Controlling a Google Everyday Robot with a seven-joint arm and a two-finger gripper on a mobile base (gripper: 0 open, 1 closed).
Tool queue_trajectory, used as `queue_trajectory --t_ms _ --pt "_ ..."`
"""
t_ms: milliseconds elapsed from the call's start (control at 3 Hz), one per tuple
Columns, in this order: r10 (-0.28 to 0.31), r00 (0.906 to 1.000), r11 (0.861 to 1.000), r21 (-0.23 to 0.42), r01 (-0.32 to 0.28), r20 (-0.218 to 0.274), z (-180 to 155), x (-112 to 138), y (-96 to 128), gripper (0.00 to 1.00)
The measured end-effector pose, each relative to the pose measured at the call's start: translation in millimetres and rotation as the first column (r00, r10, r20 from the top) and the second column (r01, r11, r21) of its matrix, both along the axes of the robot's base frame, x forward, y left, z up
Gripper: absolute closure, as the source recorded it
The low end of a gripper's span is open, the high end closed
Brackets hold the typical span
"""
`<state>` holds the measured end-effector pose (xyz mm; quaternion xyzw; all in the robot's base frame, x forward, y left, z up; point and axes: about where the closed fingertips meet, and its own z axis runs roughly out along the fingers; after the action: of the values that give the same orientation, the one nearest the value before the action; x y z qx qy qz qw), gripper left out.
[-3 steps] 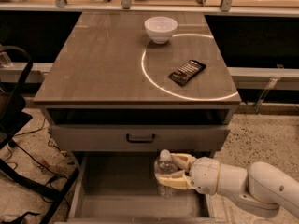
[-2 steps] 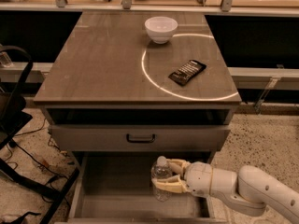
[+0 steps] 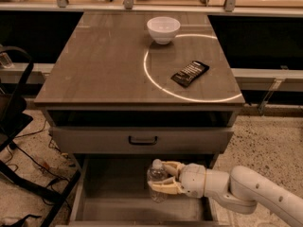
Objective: Place water bottle into middle drawer
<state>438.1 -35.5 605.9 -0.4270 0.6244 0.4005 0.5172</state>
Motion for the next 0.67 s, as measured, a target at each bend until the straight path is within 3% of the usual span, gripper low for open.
queue_trajectory --t_ms 667 --pt "0.104 0.9936 0.992 0.064 -0.107 0.043 -71.8 29.4 37.0 1.00"
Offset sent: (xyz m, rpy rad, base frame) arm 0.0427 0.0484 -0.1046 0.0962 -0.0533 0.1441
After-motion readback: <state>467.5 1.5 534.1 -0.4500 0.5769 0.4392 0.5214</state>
